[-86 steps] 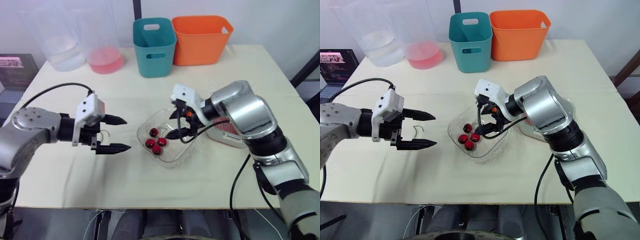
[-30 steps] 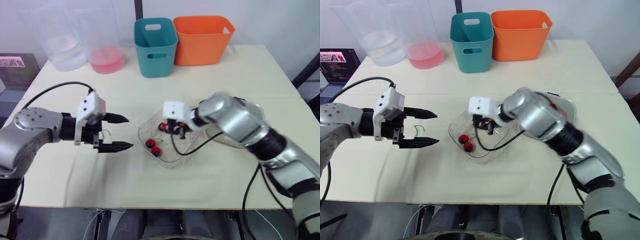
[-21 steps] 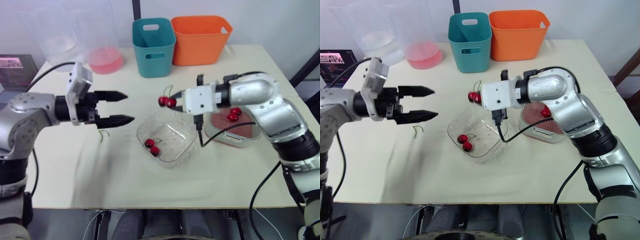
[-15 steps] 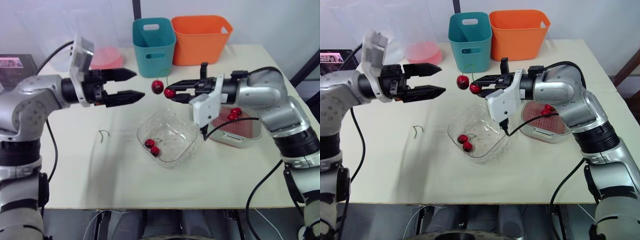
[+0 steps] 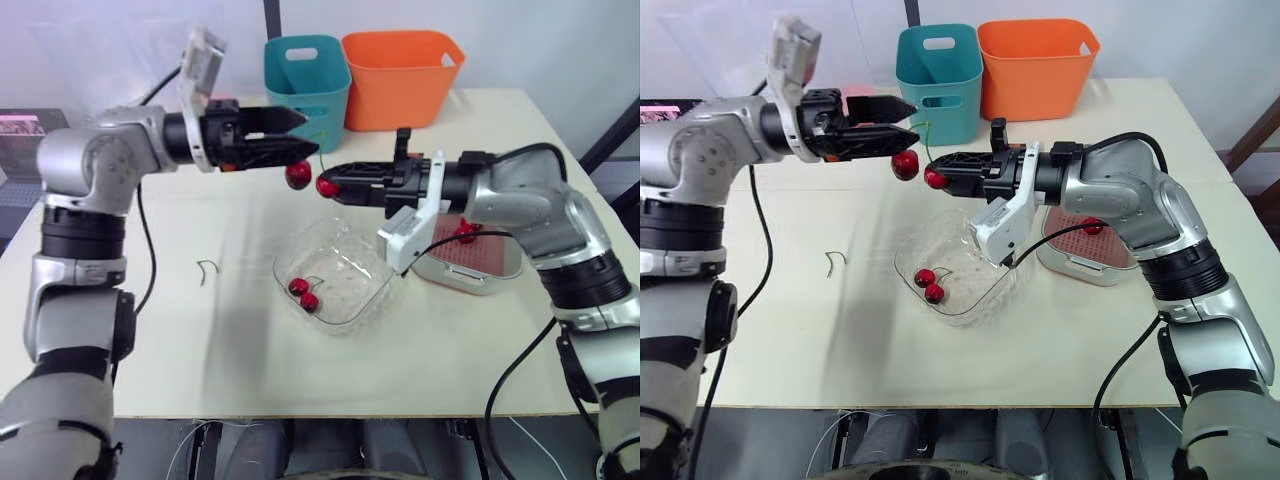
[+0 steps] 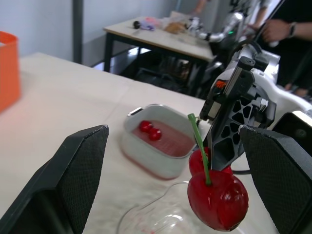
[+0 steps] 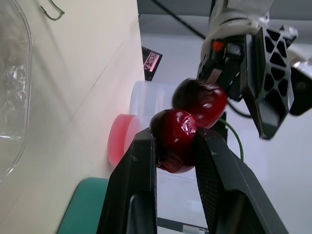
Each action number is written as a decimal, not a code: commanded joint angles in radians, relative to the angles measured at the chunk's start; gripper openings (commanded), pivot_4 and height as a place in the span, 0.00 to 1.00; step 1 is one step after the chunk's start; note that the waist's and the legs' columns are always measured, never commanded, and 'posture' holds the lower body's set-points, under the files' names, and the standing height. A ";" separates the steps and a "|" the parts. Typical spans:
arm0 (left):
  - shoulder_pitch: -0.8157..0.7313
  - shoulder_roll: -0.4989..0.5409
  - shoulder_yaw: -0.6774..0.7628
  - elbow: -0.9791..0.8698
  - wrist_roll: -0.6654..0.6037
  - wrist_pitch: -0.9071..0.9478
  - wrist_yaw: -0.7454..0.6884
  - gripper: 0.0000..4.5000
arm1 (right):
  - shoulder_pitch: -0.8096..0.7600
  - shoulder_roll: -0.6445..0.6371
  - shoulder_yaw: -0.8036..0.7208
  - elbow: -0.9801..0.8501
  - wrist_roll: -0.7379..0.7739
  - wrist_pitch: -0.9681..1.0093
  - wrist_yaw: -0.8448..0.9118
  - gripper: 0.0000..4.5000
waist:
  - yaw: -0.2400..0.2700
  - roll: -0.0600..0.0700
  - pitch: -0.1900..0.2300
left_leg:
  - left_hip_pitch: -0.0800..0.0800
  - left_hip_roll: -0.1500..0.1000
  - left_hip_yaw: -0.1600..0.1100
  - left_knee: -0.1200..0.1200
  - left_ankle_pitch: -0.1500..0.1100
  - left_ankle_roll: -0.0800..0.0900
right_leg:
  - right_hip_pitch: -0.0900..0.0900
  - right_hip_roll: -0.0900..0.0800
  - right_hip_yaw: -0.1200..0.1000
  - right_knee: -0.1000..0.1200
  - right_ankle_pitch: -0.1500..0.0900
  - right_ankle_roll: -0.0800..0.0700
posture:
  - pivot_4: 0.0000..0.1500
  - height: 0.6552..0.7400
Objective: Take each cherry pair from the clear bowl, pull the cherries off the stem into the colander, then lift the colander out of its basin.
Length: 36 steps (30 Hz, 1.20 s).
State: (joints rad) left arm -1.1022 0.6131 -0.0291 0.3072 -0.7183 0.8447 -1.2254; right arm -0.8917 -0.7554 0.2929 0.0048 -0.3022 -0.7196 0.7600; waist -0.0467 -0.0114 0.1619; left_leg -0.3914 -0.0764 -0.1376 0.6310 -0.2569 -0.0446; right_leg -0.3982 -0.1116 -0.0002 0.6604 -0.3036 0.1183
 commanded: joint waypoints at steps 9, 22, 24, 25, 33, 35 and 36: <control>-0.077 -0.075 0.007 0.056 0.037 0.002 -0.048 0.80 | 0.004 0.018 -0.033 -0.059 0.004 0.036 -0.011 0.15 | -0.001 0.000 0.000 | 0.000 0.000 0.000 0.000 0.000 0.000 | 0.000 0.000 0.000 0.001 0.000 0.000 | 1.00 0.99; -0.068 -0.081 0.025 0.051 0.052 0.002 -0.074 0.01 | 0.002 0.003 -0.041 -0.056 0.002 0.042 -0.004 0.15 | 0.000 0.000 0.000 | 0.000 0.000 0.000 0.000 0.000 0.000 | 0.000 0.000 0.000 0.001 0.000 0.000 | 1.00 0.99; -0.065 -0.078 0.037 0.049 0.048 -0.003 -0.079 0.00 | 0.017 -0.003 -0.047 -0.062 0.039 0.079 0.015 0.36 | 0.000 0.000 0.000 | 0.000 0.000 0.000 0.000 0.000 0.000 | 0.000 0.000 0.000 0.001 0.000 0.000 | 1.00 0.99; -0.064 -0.075 0.043 0.047 0.048 -0.006 -0.079 0.00 | 0.038 -0.011 -0.053 -0.073 0.085 0.126 0.041 0.43 | 0.000 0.000 0.000 | 0.000 0.000 0.000 0.000 0.000 0.000 | 0.000 0.000 0.000 0.001 0.000 0.000 | 1.00 0.99; -0.029 -0.057 0.108 -0.015 0.019 -0.015 -0.066 0.00 | 0.246 0.001 -0.223 -0.286 0.588 0.827 0.092 0.99 | 0.003 0.000 0.000 | 0.000 0.002 -0.001 0.001 0.000 0.000 | 0.001 -0.001 0.000 0.001 0.000 0.000 | 1.00 0.99; -0.008 -0.066 0.115 -0.058 0.014 -0.028 -0.054 0.00 | 0.252 0.034 -0.292 -0.348 0.870 1.180 0.010 0.99 | 0.000 0.000 0.000 | 0.000 0.002 -0.001 0.001 0.000 0.000 | 0.001 -0.001 0.000 0.001 0.000 0.000 | 1.00 0.99; 0.001 -0.069 0.116 -0.077 0.009 -0.025 -0.048 0.00 | 0.241 0.054 -0.320 -0.369 0.988 1.313 -0.036 0.99 | 0.001 0.000 0.000 | 0.000 0.003 -0.001 0.001 0.000 0.000 | 0.001 0.000 0.000 0.001 0.000 0.000 | 1.00 0.99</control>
State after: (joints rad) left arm -1.0976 0.5410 0.0567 0.2826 -0.6869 0.8358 -1.2814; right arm -0.6277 -0.7182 0.0340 -0.2961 0.4876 0.3833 0.7881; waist -0.0461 -0.0114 0.1619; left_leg -0.3913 -0.0733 -0.1392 0.6316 -0.2569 -0.0445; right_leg -0.3971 -0.1121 -0.0006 0.6617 -0.3035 0.1181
